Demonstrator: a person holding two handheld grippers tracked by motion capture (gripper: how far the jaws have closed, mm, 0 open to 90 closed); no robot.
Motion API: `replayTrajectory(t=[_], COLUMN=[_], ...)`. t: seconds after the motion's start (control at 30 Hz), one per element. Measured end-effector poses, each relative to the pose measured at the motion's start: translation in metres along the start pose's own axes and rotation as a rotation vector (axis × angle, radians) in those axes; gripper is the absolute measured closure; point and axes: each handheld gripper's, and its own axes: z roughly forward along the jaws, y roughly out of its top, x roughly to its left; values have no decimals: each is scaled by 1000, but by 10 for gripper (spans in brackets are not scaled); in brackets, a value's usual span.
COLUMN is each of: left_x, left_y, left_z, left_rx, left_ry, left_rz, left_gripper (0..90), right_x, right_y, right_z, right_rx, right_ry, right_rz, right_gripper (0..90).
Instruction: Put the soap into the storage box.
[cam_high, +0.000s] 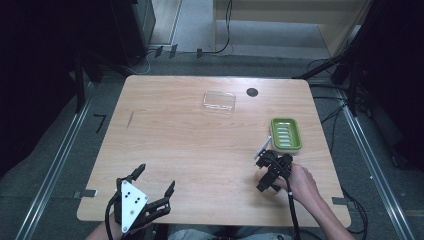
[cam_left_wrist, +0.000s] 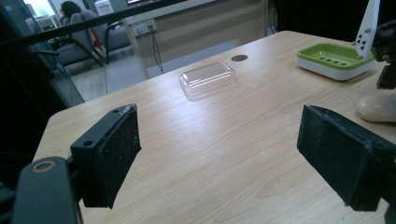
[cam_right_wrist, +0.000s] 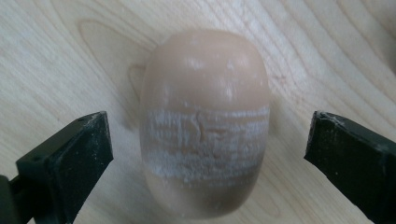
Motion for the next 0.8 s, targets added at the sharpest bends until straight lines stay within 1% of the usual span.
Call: replayTrajectory(t=[0.1, 0.13, 0.17, 0.2, 0.27, 0.37, 0.43, 0.5, 0.6, 0.73, 0.8], left_x=[0, 0, 0, 0, 0, 1, 1, 0, 0, 1, 1], left_y=[0, 0, 0, 0, 0, 0, 0, 0, 0, 0, 0], left_z=[0, 0, 0, 0, 0, 0, 0, 0, 0, 0, -1], left_rx=[-1, -1, -1, -1, -2, -3, -3, -2, -3, -4, -2], left_ry=[1, 0, 0, -1, 0, 4, 2, 0, 3, 3, 4], left_rz=[-3, -2, -1, 0, -1, -12, -9, -5, -7, -8, -8], left_gripper=[139, 139, 139, 139, 139, 139, 139, 139, 139, 139, 139], right_x=[1, 1, 1, 1, 0, 0, 1, 0, 1, 1, 2], right_y=[2, 2, 2, 1, 1, 1, 2, 2, 2, 3, 3], right_z=[1, 1, 2, 2, 2, 3, 3, 4, 5, 5, 5], right_rx=[4, -6, -1, -7, 2, 8, 15, 15, 16, 24, 27], right_ry=[-6, -3, 1, -7, -7, -15, -18, -22, -12, -3, 3], right_rz=[0, 4, 4, 8, 3, 4, 6, 5, 3, -13, -10], right_gripper=[51, 66, 99, 151, 145, 175, 211, 228, 251, 294, 314])
